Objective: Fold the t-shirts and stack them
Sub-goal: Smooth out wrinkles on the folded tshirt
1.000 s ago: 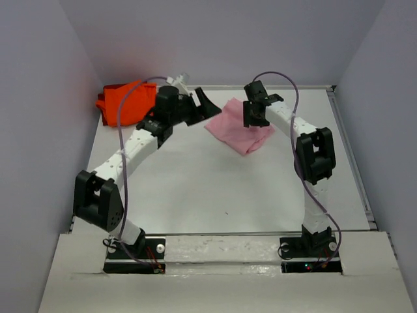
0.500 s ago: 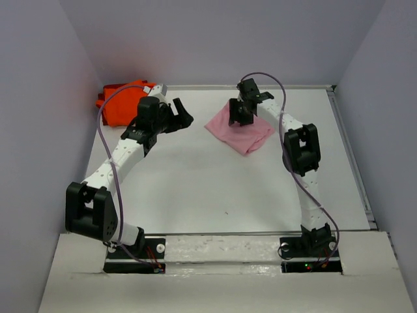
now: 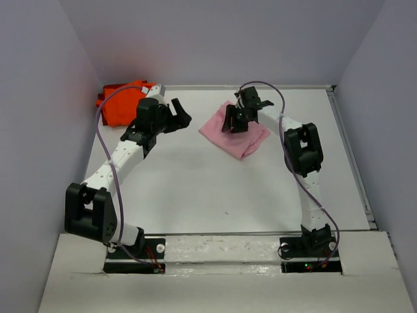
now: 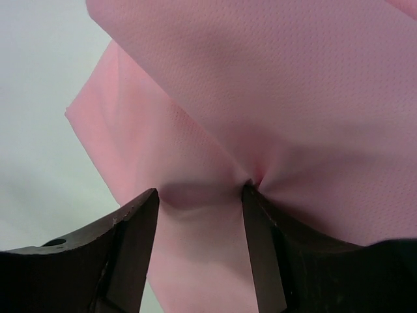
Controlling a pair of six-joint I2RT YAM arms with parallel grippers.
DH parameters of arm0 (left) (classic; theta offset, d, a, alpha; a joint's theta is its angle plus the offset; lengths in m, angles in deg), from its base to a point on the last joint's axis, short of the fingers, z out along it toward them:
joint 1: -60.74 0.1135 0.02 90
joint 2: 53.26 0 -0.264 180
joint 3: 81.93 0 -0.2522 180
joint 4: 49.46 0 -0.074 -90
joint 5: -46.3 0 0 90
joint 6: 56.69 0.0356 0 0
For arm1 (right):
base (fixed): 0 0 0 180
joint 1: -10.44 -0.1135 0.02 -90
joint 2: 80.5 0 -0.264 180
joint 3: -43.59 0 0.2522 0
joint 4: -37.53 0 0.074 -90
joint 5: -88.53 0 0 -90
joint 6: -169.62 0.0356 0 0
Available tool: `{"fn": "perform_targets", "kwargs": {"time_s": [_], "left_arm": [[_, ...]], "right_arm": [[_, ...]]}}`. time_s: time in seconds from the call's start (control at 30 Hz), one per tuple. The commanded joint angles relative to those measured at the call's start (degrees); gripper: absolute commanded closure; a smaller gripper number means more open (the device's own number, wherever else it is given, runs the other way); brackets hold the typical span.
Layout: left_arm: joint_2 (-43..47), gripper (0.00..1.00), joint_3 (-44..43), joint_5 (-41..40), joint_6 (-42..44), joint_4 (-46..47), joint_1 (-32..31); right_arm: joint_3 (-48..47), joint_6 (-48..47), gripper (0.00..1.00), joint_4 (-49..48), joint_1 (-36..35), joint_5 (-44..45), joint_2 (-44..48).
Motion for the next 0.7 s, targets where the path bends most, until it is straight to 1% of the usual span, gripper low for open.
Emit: {"fn": "perform_targets", "kwargs": {"time_s": [0.0,0.07,0.1,0.13,0.17,0.23,0.27,0.3,0.37,0.43,0.5,0.6,0.63,0.67], "left_arm": [[0.57,0.11,-1.35,0.31,0.69,1.76,-0.03],[0.13,0.11,-1.43,0.48,0.69,1.76,-0.03],[-0.13,0.11,-1.52,0.31,0.78,1.50,0.06],[-0.22,0.11,-1.61,0.31,0.87,1.41,-0.03],[-0.31,0.11,-1.61,0.22,0.78,1.41,-0.03],[-0.57,0.11,-1.61,0.48,0.69,1.32,-0.03],[-0.66,0.11,-1.61,0.66,0.69,1.32,0.06],[-0.75,0.11,-1.70,0.83,0.69,1.15,-0.03],[-0.83,0.11,-1.78,1.01,0.43,1.23,0.06],[-1.10,0.11,-1.79,1.45,0.43,1.23,-0.03],[-1.45,0.11,-1.87,1.98,0.16,1.06,-0.03],[-1.54,0.11,-1.96,2.50,0.08,1.06,0.06],[-1.62,0.11,-1.96,2.42,0.16,1.06,-0.03],[-1.71,0.11,-1.96,2.42,0.16,0.97,-0.03]], "right_arm": [[11.51,-1.37,0.40,4.39,-1.00,0.25,4.15],[18.79,-2.51,0.40,3.25,-1.62,0.77,8.10],[21.36,-2.69,0.40,2.81,-1.62,2.60,9.51],[26.52,-2.86,0.40,1.76,-1.62,3.67,11.01],[29.18,-3.21,0.40,1.14,-1.62,5.24,14.07],[34.63,-3.83,0.41,-0.35,-1.62,8.58,16.98],[36.74,-3.57,0.41,-0.36,-1.62,10.95,18.13],[40.16,-2.61,0.41,-0.36,-1.62,15.41,20.58],[43.86,-2.25,0.41,-2.10,-1.62,16.77,22.88],[43.62,-1.63,0.41,-2.38,-1.62,18.52,24.03],[41.09,-1.81,0.41,-2.55,-1.62,17.13,22.81],[36.17,-1.90,0.41,-2.29,-1.62,11.61,19.56],[32.06,-1.64,0.41,-1.60,-1.62,10.28,18.24],[30.19,-1.63,0.41,-0.37,-2.92,8.44,16.14]]}}
